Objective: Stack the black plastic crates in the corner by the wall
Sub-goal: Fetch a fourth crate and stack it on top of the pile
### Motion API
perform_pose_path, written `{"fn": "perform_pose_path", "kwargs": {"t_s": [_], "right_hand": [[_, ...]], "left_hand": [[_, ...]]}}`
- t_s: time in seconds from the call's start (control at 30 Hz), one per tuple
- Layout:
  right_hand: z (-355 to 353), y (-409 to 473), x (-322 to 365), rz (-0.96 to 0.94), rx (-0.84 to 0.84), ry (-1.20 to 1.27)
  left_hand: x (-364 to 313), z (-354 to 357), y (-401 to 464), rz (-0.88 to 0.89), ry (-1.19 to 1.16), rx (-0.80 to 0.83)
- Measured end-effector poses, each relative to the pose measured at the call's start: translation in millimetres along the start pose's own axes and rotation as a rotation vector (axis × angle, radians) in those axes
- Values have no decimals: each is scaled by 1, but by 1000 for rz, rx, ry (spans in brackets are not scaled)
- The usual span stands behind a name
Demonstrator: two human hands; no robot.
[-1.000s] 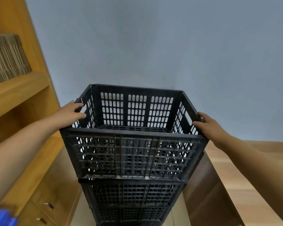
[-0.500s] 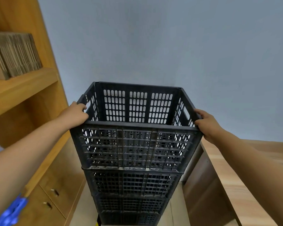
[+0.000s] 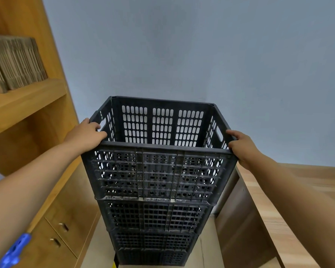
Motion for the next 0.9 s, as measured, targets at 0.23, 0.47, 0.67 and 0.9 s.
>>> {"fn": "perform_pose_path", "kwargs": {"t_s": [0.23, 0.47, 0.67, 0.9], "right_hand": [[3, 8, 1, -17, -16, -9], [3, 5, -2, -47, -30, -23], [4, -3, -1, -101, -19, -154], [8, 4, 3, -142, -21, -276]], "left_hand": [[-2, -5, 2, 4, -9, -30], [-5, -8, -6, 6, 23, 15], [-8, -14, -24, 24, 89, 88], [-12, -19, -24, 26, 79, 86]]}}
Point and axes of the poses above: each hand's wrist, its own y-axis towards the middle knuckle, its own z-axis out of the palm, x = y × z, the point moved 2 cm from there along y, towards the middle knuckle, and after that the axes turned 5 degrees about y, right-handed, at the moved point
